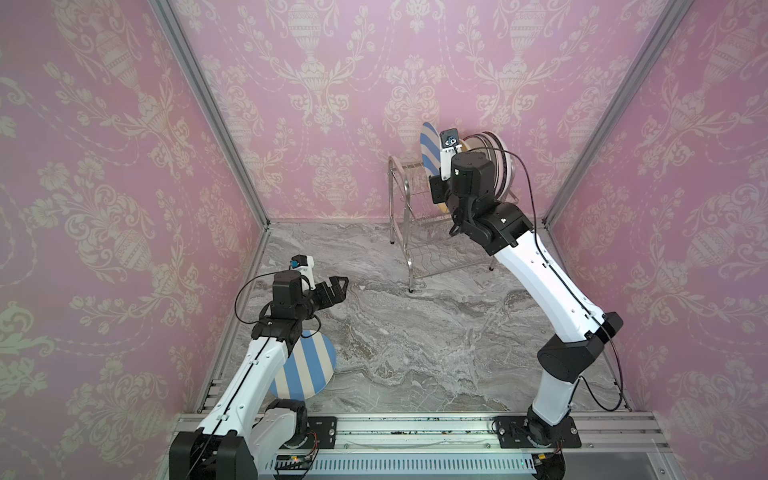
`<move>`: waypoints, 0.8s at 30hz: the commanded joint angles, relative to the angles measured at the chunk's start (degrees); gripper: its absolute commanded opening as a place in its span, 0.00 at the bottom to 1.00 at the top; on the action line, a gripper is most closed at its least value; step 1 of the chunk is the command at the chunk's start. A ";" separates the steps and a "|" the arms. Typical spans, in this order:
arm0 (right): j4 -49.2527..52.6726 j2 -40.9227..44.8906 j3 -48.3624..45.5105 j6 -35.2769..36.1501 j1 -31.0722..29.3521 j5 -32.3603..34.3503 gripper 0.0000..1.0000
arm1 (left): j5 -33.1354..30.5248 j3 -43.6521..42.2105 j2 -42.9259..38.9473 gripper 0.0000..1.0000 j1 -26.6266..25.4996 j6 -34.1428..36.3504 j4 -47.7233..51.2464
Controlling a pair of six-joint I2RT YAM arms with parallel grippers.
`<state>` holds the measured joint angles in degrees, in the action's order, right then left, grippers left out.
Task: Load the plates into the dish rack
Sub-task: 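Carry the striped plate with the right gripper into the rack slot nearest the robot, then lower the striped plate into the rack slot beside the yellow plate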
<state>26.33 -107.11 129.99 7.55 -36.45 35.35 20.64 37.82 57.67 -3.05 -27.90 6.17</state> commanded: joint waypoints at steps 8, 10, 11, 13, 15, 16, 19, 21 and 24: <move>-4.30 -7.18 8.45 2.75 0.76 1.92 0.00 | -0.38 -1.28 -1.09 0.99 1.01 1.53 2.70; -4.89 -7.62 8.35 3.44 0.85 2.59 0.00 | -0.16 -1.12 -0.64 0.99 1.18 1.53 2.75; -5.13 -7.74 8.32 3.77 0.84 2.87 0.00 | -0.03 -1.17 -0.42 0.99 1.25 1.58 2.72; -5.31 -7.94 8.30 3.74 1.02 3.11 0.00 | 0.03 -1.10 0.05 0.99 1.42 1.53 2.62; -5.32 -8.03 8.25 3.54 1.37 2.97 0.00 | 0.26 -1.19 0.25 0.99 1.47 1.60 2.37; -5.20 -8.11 8.31 3.10 1.66 2.64 0.00 | 0.33 -1.27 0.26 0.99 1.47 1.60 2.26; -4.38 -8.29 8.45 1.55 2.45 1.51 0.00 | 0.57 -1.19 0.47 0.99 1.66 1.71 2.26; -3.80 -8.50 8.69 0.58 2.93 0.62 0.00 | 0.91 -1.04 0.99 0.99 1.81 1.88 2.59; -2.74 -9.12 9.16 -0.06 3.39 0.39 0.00 | 1.06 -1.24 1.30 0.99 1.97 1.80 2.71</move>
<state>25.21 -115.48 136.84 9.43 -33.52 36.21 20.64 37.17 58.63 -1.87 -27.88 7.88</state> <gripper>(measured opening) 0.082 0.994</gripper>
